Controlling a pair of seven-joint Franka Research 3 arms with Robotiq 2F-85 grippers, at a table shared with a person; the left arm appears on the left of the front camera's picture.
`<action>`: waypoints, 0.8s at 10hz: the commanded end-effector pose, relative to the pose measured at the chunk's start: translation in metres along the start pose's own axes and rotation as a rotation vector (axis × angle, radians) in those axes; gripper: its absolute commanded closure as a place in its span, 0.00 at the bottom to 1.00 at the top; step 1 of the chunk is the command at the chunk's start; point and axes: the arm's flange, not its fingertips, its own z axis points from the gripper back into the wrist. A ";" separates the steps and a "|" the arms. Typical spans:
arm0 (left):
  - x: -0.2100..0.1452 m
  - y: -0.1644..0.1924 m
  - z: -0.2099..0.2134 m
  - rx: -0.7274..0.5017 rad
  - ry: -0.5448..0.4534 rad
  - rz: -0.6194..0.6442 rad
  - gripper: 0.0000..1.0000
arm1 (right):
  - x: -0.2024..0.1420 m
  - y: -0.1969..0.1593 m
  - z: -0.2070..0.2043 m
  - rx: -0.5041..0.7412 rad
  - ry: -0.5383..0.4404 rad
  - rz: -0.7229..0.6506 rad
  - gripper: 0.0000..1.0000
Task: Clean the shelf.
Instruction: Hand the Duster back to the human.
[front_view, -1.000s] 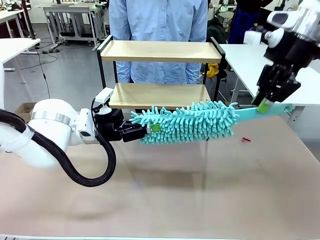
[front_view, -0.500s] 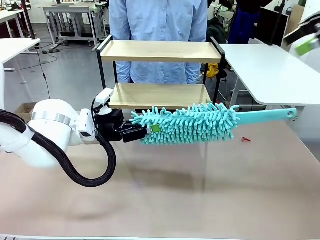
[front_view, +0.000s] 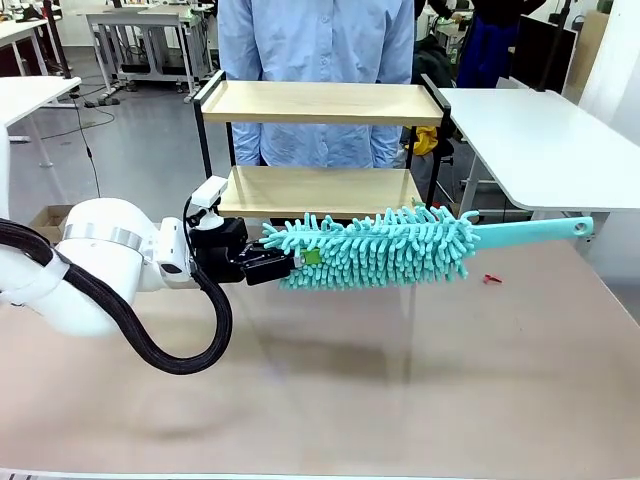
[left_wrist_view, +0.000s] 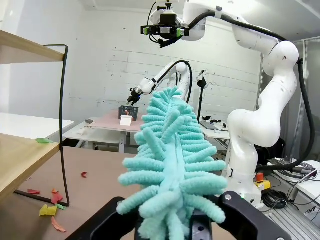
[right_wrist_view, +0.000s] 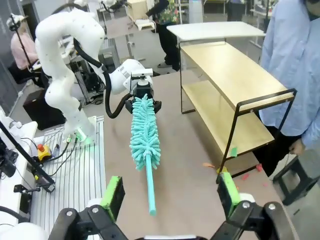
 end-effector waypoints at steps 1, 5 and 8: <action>0.000 0.000 0.000 0.000 0.000 0.000 0.82 | 0.016 0.003 -0.008 -0.020 0.021 0.018 0.00; 0.126 -0.039 0.002 0.144 -0.059 -0.075 0.82 | 0.016 0.003 -0.008 -0.020 0.021 0.018 0.00; 0.237 -0.094 0.030 0.330 -0.094 -0.169 0.82 | 0.016 0.003 -0.008 -0.020 0.021 0.018 0.00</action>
